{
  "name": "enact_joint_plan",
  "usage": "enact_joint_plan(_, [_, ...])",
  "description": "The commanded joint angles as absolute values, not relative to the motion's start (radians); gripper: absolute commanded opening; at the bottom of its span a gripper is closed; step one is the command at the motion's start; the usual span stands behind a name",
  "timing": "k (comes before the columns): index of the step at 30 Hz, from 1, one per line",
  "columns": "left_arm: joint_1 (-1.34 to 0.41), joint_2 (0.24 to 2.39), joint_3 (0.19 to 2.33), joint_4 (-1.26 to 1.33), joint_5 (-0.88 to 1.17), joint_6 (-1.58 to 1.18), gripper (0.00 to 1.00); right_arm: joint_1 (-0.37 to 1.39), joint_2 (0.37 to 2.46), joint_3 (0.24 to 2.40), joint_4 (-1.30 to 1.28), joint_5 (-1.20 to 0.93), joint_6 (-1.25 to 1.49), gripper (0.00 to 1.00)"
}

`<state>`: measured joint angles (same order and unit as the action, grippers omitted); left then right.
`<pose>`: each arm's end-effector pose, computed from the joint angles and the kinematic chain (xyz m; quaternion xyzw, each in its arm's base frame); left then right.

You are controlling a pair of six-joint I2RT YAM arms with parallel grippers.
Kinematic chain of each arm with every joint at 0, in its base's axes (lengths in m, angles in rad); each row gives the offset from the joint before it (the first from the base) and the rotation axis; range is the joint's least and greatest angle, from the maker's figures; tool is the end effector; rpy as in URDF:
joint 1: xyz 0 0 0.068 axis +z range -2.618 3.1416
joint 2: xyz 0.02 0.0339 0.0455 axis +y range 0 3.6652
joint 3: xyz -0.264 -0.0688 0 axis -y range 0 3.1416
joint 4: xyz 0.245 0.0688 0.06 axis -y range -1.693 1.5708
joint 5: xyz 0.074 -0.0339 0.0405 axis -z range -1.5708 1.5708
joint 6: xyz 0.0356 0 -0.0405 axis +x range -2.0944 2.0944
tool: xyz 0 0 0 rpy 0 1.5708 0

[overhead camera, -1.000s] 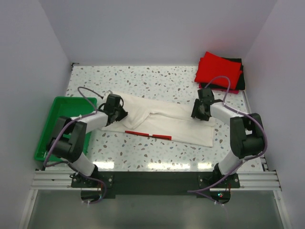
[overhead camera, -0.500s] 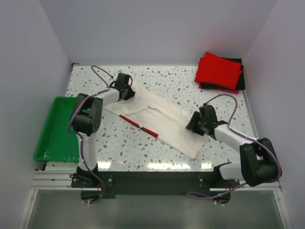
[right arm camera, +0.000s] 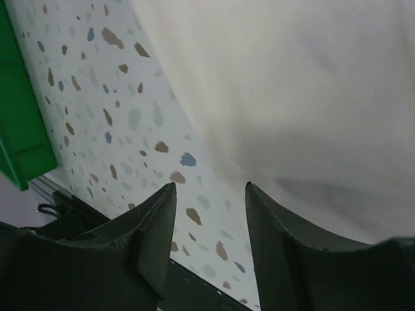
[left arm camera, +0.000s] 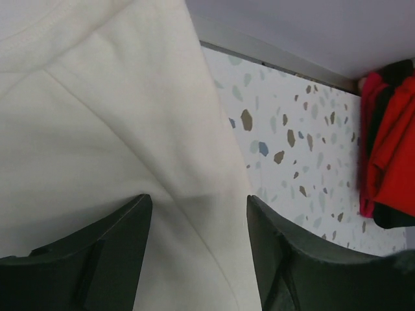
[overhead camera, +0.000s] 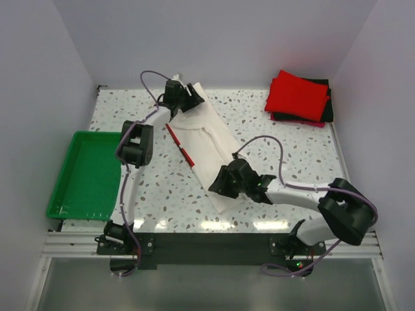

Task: Fold and stack the t-shirts
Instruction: Fold the tshirt

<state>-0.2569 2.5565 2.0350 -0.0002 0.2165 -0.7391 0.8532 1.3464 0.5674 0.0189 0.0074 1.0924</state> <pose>0.5558 -0.1539 0.1351 -0.1529 0.8485 -0.3200 0.3927 0.1693 0.1936 0.1659 0.1111 0.9122 0.3240 0.2248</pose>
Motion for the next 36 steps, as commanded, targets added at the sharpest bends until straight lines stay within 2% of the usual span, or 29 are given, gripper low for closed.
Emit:
enact_joint_plan(1, [-0.235,2.664,2.095,0.139,0.408,-0.768,0.67,0.868,1.48,0.742,0.15,0.002,1.108,0.5])
enact_joint_plan(5, [-0.224,2.683,2.163,0.196,0.48,-0.79,0.71,0.87,1.517,0.873,0.037,-0.003,0.953,0.5])
enact_joint_plan(8, [-0.215,2.629,2.149,0.23,0.494,-0.778,0.73,0.865,1.477,0.934,-0.132,0.112,0.834,0.51])
enact_joint_plan(10, [-0.204,2.579,2.128,0.248,0.492,-0.779,0.73,0.861,1.447,0.96,-0.259,0.229,0.778,0.55])
enact_joint_plan(14, [-0.196,2.462,2.028,0.271,0.465,-0.761,0.73,0.809,1.446,0.957,-0.356,0.249,0.614,0.6])
enact_joint_plan(21, [-0.196,2.148,1.683,0.319,0.344,-0.727,0.73,0.782,1.532,0.91,-0.35,0.297,0.457,0.7])
enact_joint_plan(25, [-0.196,1.996,1.524,0.325,0.302,-0.729,0.73,0.787,1.562,0.881,-0.345,0.322,0.434,0.71])
enact_joint_plan(32, [-0.198,1.751,1.18,0.35,0.259,-0.827,0.72,0.818,1.578,0.841,-0.364,0.239,0.535,0.71])
enact_joint_plan(36, [-0.213,1.584,1.023,0.312,0.194,-0.874,0.71,0.906,1.621,0.83,-0.348,0.204,0.662,0.71])
